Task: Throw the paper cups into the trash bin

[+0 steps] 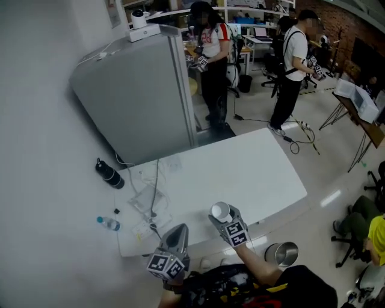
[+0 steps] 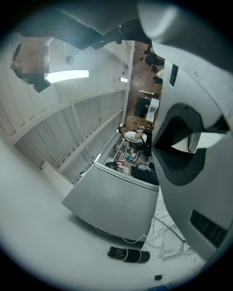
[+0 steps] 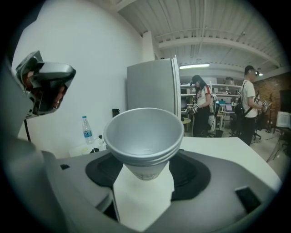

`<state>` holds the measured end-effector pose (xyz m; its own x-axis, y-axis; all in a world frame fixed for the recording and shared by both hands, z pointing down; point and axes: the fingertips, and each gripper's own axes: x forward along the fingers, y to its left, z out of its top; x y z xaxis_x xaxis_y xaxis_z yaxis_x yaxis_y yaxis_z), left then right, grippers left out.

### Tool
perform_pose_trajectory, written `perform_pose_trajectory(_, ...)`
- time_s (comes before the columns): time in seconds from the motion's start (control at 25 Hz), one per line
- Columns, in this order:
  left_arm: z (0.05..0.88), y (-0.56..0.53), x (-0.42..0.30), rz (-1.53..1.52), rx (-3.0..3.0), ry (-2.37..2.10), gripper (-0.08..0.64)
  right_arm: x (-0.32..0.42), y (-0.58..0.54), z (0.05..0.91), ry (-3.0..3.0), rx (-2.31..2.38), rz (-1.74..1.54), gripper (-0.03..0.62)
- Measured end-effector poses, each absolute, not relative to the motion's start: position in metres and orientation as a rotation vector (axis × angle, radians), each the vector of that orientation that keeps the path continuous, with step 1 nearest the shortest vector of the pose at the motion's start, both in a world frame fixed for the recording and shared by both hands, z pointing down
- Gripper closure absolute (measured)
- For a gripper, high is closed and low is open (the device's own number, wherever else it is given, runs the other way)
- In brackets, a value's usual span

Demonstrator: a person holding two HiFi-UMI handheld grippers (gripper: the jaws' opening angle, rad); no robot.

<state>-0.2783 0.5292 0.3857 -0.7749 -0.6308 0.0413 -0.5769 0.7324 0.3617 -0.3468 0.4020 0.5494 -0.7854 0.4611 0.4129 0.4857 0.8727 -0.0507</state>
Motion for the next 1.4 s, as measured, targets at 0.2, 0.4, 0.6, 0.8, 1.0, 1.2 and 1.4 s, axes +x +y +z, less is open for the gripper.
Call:
perform_pose_trajectory(0.2, 0.387, 0.508, -0.278, -0.490, 1.104, -2.695, 0.560, -0.333, 0.379, 0.512, -2.696, -0.639, -0.050, 0.267)
perform_pose_trajectory(0.4, 0.386, 0.472, -0.263, -0.434, 1.249, -2.634, 0.560, -0.303, 0.343, 0.484, -2.774, -0.521, -0.005, 0.267)
perform_pose_trajectory(0.6, 0.388, 0.425, -0.254, -0.417, 1.413, -2.534, 0.560, -0.276, 0.297, 0.465, -2.840, -0.351, 0.018, 0.267)
perform_pose_trajectory(0.8, 0.392, 0.376, -0.253, -0.440, 1.582, -2.401, 0.560, -0.251, 0.247, 0.468, -2.834, -0.161, 0.008, 0.267)
perform_pose_trajectory(1.0, 0.385, 0.334, -0.240, -0.397, 1.726, -2.308, 0.560, -0.225, 0.196, 0.468, -2.848, 0.013, 0.030, 0.267)
perform_pose_trajectory(1.2, 0.380, 0.285, -0.223, -0.360, 1.804, -2.248, 0.560, -0.196, 0.140, 0.456, -2.878, 0.167, 0.064, 0.267)
perform_pose_trajectory(1.4, 0.377, 0.234, -0.201, -0.318, 1.865, -2.201, 0.560, -0.162, 0.084, 0.454, -2.896, 0.281, 0.109, 0.267)
